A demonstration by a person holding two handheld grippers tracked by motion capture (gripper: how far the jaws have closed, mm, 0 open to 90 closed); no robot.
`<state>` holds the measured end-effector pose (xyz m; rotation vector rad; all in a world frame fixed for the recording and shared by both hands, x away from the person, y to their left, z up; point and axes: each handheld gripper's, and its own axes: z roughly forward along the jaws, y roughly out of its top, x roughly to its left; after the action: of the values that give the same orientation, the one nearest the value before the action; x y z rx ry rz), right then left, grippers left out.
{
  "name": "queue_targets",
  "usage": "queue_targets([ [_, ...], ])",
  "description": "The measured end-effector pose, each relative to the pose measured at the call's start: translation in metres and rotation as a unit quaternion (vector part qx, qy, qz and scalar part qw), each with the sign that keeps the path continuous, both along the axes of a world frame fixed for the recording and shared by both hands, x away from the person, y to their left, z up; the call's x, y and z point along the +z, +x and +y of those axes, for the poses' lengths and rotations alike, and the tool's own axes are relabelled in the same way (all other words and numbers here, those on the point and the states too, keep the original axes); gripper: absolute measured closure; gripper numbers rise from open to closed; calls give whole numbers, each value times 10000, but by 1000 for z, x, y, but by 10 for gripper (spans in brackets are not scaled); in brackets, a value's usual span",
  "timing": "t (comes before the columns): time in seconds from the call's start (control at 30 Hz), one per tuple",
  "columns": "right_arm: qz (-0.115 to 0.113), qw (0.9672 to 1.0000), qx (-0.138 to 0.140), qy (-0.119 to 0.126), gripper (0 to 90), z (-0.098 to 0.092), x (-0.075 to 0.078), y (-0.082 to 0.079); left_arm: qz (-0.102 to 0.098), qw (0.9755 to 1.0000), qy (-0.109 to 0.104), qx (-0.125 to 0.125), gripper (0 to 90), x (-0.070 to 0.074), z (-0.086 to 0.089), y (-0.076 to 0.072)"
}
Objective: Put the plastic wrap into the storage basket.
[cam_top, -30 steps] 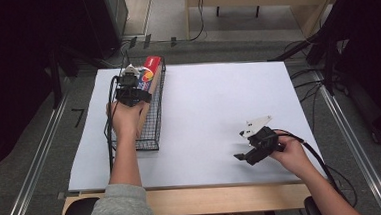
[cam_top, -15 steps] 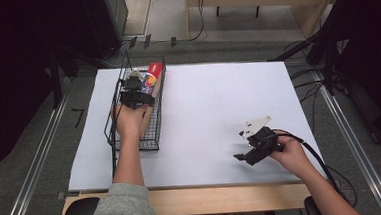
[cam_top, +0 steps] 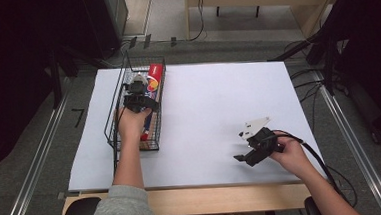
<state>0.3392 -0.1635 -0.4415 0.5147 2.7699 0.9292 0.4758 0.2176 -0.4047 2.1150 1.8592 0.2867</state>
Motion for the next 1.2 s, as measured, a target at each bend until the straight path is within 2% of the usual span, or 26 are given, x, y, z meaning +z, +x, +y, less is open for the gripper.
queue_targets([
  [0.13,-12,10000,0,-9,203,0,0,0,-25,10000,-54,-16,360,4,2,-1],
  [0.2,-15,10000,-5,-13,203,0,0,0,-124,9999,-71,-19,359,9,3,-4],
  [0.3,-17,10000,-8,14,203,0,0,0,-307,9992,-244,-11,355,21,5,-9],
  [0.37,-14,10000,-17,29,203,-1,1,0,-387,9987,-266,-175,344,32,4,-14],
  [0.5,6,10000,-18,32,203,-1,1,0,-430,9977,-146,-511,319,47,0,-26],
  [0.6,-12,10000,-13,52,203,-1,1,0,-501,9954,-363,-726,306,55,0,-33],
  [0.7,3,10000,-44,73,203,-1,1,0,-600,9897,-669,-1113,296,62,-1,-43],
  [0.77,38,9999,-45,128,203,-2,2,0,-602,9871,-766,-1269,297,66,-1,-49],
  [0.87,65,9998,-73,164,203,-2,2,0,-622,9786,-1028,-1671,297,70,-5,-59],
  [0.93,91,9997,-105,219,203,-2,2,0,-694,9747,-996,-1875,298,71,-9,-67],
  [1.0,157,9994,-132,283,203,-2,3,0,-768,9719,-942,-2016,297,70,-13,-75],
  [1.13,174,9994,-132,269,203,-1,3,-1,-922,9628,-847,-2394,298,67,-25,-92],
  [1.2,190,9994,-140,262,203,-1,3,-2,-965,9592,-852,-2516,298,65,-31,-99],
])
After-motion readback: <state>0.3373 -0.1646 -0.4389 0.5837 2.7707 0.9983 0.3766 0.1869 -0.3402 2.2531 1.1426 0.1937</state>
